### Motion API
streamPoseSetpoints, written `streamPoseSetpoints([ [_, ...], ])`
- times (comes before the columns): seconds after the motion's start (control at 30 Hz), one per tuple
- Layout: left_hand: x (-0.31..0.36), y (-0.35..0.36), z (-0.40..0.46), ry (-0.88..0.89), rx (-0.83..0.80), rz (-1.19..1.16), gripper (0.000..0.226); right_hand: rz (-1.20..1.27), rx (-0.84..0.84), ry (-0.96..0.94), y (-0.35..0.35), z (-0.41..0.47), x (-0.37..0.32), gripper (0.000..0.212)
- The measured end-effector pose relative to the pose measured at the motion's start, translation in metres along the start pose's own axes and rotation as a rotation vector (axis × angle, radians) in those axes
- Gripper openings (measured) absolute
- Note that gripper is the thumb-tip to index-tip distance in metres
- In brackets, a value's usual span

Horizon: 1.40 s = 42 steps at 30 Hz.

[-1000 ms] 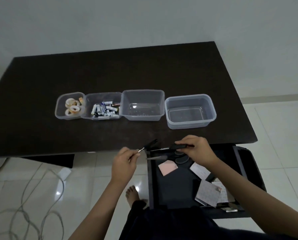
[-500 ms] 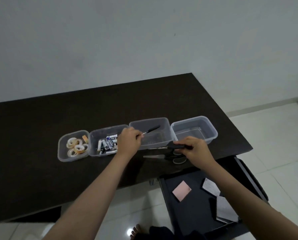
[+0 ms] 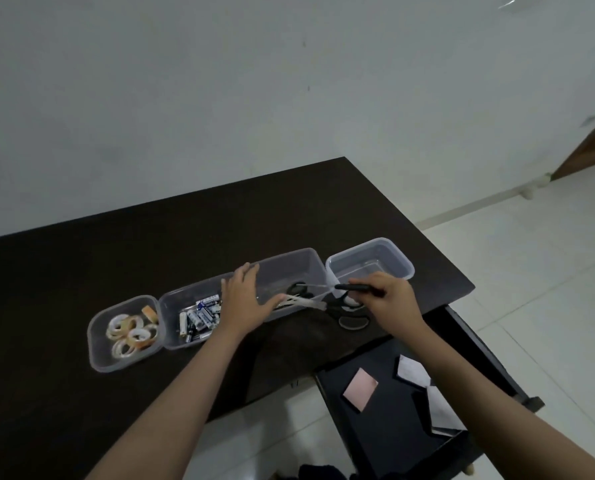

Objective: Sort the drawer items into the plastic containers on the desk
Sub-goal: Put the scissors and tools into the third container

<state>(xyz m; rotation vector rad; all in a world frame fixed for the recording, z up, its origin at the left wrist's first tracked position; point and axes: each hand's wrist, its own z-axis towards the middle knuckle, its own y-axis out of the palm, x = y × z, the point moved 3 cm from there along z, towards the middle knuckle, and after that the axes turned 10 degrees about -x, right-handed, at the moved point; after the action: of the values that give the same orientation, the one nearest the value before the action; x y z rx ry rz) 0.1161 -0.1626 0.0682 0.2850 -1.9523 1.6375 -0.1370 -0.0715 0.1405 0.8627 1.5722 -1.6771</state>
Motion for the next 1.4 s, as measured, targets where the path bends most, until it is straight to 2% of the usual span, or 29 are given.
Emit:
streamPoseSetpoints([
  [0.17, -0.013, -0.004, -0.007, -0.049, -0.08, 0.031, 0.105, -0.039, 0.044, 0.011, 0.021, 0.041, -0.015, 0.024],
  [0.5, -0.016, -0.004, -0.007, -0.052, -0.132, -0.011, 0.109, -0.226, -0.208, 0.136, 0.09, 0.1, -0.004, 0.024],
  [0.6, -0.018, -0.003, -0.007, -0.059, -0.125, -0.003, 0.109, -0.348, -0.385, 0.138, 0.101, 0.102, 0.003, 0.025],
  [0.7, -0.019, -0.001, -0.008, -0.061, -0.102, -0.014, 0.107, -0.499, -0.587, 0.053, 0.106, 0.098, 0.002, 0.034],
  [0.8, -0.019, 0.0, -0.008, -0.062, -0.093, -0.013, 0.107, -0.543, -0.661, 0.04, 0.106, 0.096, 0.007, 0.048],
  [0.97, -0.013, 0.004, -0.014, -0.055, -0.061, 0.029, 0.096, -0.481, -0.596, 0.009, 0.1, 0.094, 0.014, 0.044],
  [1.2, 0.024, 0.034, -0.055, 0.138, 0.236, -0.059, 0.049, -0.357, -0.358, -0.202, 0.069, 0.064, 0.021, 0.025],
  [1.4, 0.075, 0.091, -0.088, 0.201, 0.24, -0.129, 0.031, -0.358, -0.276, -0.353, 0.025, 0.017, 0.052, 0.024],
])
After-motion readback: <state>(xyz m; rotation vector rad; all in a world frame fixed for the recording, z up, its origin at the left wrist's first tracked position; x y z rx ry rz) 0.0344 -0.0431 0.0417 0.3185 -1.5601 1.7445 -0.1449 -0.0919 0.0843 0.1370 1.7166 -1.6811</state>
